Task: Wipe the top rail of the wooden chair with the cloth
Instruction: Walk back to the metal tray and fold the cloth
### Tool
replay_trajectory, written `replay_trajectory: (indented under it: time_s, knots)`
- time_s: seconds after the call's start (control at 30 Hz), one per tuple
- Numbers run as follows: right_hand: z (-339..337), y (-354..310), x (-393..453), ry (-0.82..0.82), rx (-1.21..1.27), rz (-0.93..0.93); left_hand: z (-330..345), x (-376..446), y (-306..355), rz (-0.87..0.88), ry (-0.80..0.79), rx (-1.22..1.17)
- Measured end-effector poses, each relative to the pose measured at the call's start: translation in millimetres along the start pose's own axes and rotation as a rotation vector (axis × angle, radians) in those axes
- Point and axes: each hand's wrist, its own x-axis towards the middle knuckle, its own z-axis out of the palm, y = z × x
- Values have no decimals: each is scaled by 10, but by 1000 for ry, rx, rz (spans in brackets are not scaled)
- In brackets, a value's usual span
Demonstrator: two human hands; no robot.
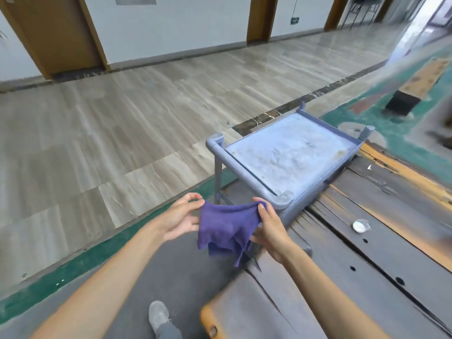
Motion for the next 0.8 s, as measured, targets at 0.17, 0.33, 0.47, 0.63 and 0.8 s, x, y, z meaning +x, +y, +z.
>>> replay_trajectory:
  time_s: [0.17, 0.33, 0.47, 0.63, 0.8]
  knots:
    - [639, -56, 653, 49, 280, 115, -593, 384, 654, -100, -75, 205]
    - [1263, -248, 1224, 40, 328, 224, -1052, 738, 1423, -114, -87, 273]
    - [1647, -427, 1475, -83, 298, 325, -1284, 1071, 1874, -117, -9, 354]
    - [1800, -382, 1816, -53, 326, 486, -1462, 1460, 2226, -260, -67, 433]
    - [1998, -377, 2367, 24, 345, 488, -1541, 1827, 2522, -243, -97, 401]
